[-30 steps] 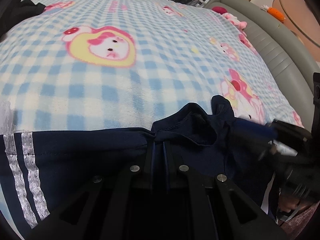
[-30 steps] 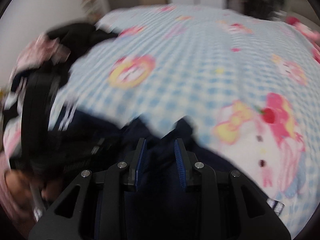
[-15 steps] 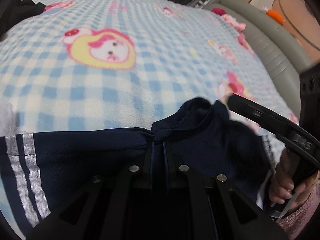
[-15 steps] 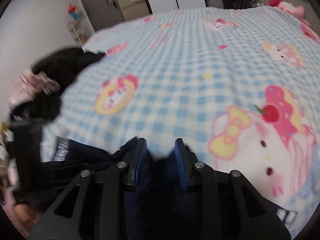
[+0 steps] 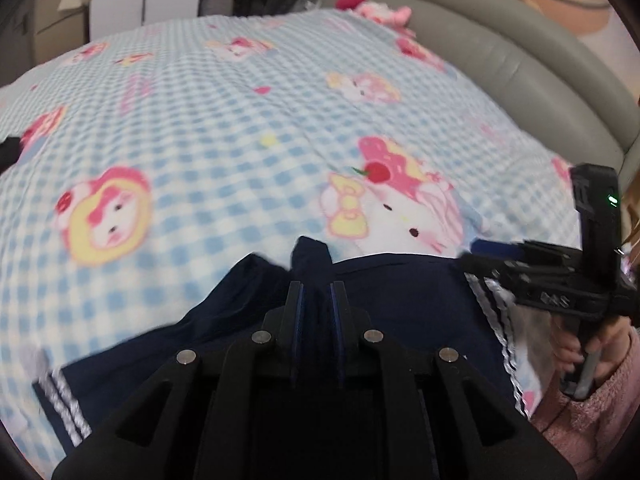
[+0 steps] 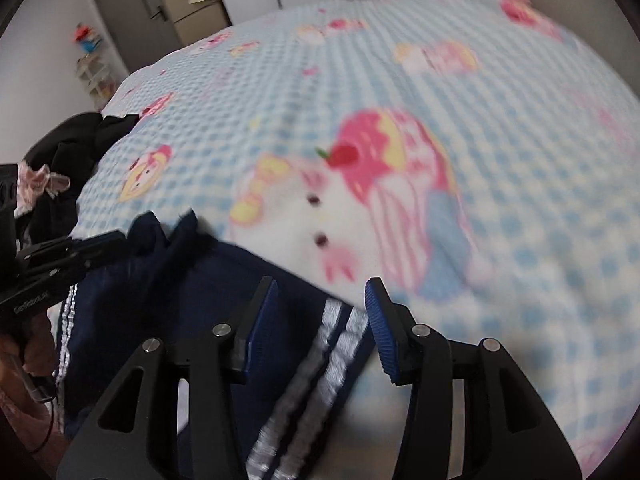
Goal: Fold clothes
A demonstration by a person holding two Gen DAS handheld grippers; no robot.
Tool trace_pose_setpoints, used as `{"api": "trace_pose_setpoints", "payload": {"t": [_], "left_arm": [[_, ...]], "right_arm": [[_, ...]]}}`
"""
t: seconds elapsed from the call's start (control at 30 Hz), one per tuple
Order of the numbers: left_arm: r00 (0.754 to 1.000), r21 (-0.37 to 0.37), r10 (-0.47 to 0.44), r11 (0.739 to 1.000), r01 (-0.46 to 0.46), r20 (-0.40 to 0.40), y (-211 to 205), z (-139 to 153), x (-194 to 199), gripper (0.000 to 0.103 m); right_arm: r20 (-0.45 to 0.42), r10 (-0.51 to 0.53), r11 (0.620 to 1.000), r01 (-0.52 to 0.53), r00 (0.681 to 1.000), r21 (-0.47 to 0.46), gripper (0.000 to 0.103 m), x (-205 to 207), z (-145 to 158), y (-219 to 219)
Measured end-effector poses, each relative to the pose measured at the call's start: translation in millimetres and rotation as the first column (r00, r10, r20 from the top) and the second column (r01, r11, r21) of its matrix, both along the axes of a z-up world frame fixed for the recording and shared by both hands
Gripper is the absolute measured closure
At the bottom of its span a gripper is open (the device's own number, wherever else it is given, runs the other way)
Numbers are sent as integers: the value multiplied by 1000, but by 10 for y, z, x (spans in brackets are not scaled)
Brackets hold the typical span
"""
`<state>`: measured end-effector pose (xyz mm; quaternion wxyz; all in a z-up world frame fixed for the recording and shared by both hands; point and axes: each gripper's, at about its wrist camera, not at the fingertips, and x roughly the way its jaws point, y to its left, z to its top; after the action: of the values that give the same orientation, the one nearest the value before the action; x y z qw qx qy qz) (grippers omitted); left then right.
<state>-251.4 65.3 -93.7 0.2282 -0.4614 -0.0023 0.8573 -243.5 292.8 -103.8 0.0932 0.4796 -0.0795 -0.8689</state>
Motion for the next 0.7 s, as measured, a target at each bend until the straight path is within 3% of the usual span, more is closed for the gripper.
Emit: {"api": "trace_pose_setpoints", "payload": {"t": [0.03, 0.07, 0.1, 0.17, 0.23, 0.27, 0.33, 0.4, 0.43, 0.47, 0.63, 0.7], "left_arm": [[1000, -23, 0, 1000, 1, 16, 48, -41, -63, 88], [999, -40, 0, 999, 1, 36, 98, -92, -107, 80], [999, -53, 5, 999, -2, 53, 129, -144, -149, 63], [997, -73, 14, 997, -8, 77, 172, -237, -212, 59], [997, -89, 17, 996, -10, 77, 219, -294, -224, 65], [997, -102, 22, 995, -14, 70, 236, -312, -222, 75], [998, -114, 34, 993, -27, 61, 250, -331, -224, 81], [996, -83, 61, 995, -56, 60, 189, -300, -242, 88], [995, -57, 75, 996, -71, 62, 146, -277, -252, 89], [995, -36, 87, 996, -85, 52, 104, -237, -253, 89], [991, 10, 132, 991, -132, 8, -24, -101, -328, 92], [990, 8, 137, 991, -137, 15, -18, -136, -407, 91]], "right_arm": [[10, -7, 1000, 7, 1000, -15, 56, 32, -18, 44], [23, -17, 1000, 18, 1000, -17, 56, 64, -26, 80], [41, -31, 999, 31, 999, -15, 56, 96, -34, 117], [77, -48, 997, 51, 996, -50, 56, 162, -69, 207], [98, -42, 991, 54, 994, -121, 55, 198, -124, 286], [96, -33, 986, 48, 995, -159, 53, 192, -159, 307], [86, -13, 973, 33, 996, -227, 53, 148, -236, 335], [91, -13, 962, 38, 996, -271, 61, 64, -316, 346], [88, -16, 962, 39, 996, -269, 83, 38, -328, 335], [77, -16, 965, 36, 997, -262, 95, 28, -315, 320], [-75, -50, 980, 34, 996, -198, 99, 273, 37, 348], [-96, -86, 983, 69, 992, -172, 99, 325, 79, 422]]}}
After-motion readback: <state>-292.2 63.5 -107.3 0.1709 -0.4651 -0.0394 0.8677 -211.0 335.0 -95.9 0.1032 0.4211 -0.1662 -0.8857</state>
